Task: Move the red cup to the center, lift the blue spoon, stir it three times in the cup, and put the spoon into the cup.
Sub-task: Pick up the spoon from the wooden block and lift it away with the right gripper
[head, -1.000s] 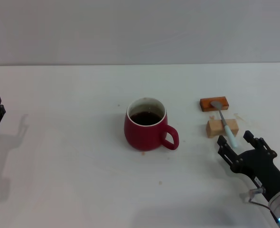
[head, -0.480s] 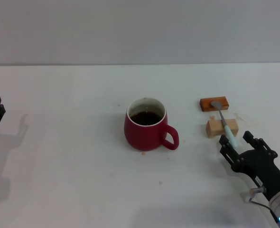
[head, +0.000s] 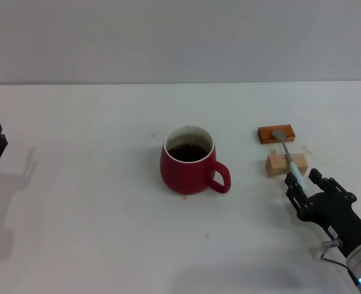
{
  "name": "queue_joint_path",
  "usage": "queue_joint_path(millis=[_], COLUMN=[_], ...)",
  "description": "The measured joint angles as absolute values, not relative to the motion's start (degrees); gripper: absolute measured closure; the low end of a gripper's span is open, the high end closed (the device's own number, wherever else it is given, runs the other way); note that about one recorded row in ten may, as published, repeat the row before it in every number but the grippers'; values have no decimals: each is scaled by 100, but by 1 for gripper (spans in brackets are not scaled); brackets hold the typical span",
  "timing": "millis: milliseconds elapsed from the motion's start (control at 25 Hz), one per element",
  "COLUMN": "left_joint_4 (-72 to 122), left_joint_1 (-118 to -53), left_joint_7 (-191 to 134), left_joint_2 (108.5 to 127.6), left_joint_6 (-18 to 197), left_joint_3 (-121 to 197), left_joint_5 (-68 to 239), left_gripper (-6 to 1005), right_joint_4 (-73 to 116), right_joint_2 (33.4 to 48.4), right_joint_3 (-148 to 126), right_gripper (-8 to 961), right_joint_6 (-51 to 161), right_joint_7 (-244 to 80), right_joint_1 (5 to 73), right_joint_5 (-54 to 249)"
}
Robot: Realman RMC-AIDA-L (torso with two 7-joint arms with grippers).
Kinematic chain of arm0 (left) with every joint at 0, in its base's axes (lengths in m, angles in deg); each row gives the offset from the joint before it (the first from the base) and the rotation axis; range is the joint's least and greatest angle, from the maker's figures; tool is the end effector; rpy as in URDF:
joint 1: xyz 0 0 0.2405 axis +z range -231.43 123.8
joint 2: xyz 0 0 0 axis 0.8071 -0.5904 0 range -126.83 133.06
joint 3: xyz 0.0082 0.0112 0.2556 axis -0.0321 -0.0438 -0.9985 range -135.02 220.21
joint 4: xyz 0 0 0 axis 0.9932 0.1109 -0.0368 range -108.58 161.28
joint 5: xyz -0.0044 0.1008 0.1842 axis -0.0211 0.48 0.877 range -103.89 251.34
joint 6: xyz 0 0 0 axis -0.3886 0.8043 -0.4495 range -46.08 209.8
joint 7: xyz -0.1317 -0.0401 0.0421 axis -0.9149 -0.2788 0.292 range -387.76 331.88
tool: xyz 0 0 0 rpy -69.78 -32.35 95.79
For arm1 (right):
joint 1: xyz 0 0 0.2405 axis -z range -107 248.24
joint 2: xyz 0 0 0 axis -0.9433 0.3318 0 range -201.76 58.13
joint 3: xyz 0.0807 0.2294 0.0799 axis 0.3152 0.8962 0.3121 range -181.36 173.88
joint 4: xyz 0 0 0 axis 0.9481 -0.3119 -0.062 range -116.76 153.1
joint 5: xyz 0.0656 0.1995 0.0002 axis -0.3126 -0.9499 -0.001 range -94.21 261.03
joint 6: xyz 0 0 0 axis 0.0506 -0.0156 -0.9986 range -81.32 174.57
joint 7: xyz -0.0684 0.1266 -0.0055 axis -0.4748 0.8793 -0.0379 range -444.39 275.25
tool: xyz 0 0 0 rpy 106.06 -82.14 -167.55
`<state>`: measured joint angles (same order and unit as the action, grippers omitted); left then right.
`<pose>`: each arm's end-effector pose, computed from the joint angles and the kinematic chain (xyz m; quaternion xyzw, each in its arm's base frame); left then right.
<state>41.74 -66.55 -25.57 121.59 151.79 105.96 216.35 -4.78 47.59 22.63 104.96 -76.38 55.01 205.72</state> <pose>-0.3655 0.2783 0.0093 -0.6531 -0.2022 -0.2396 0.6893 0.3176 0.2643 -0.0956 -0.7546 0.3315 0.2842 0.4898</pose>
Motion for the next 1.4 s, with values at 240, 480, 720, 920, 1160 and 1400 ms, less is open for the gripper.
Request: queue_joint_path(millis=[240,480,720,920,1160,1400], left_joint_4=[4174,4182,4182,4183,4191,4191], left_joint_1=[-6656,-6656,-6656,-6656,-6656,-6656], left_joint_7=[-2557,-2557,-2557,-2557,-2557,-2559], left_joint_2=[12159,12159,12159,12159,12160,12167], left_joint_6=[15182,15189,15192,15192,15192,15192], left_joint_3=[10597,10596,10596,10590,10587,10587], left_joint_5=[21638,21637,21637,21637,21637,21637], left_gripper=[165,165,165,165,166,166], right_joint_4=[-465,-462,-459,-457,-450,-450], right_joint_2=[4753,4754,4753,4748,4745,4745], right_joint_3=[2263,2263,2263,2263,2263,2263], right_gripper=[432,507,558,565,573,579], right_joint_6=[10486,10477,10477,10477,10475,10426], right_joint_7=[-7634,-7620,-7606,-7604,-7603,-7596], right_joint_1=[5491,5480,5472,5470,5461,5428], right_joint_5=[20580,20579,20599,20604,20589,20581])
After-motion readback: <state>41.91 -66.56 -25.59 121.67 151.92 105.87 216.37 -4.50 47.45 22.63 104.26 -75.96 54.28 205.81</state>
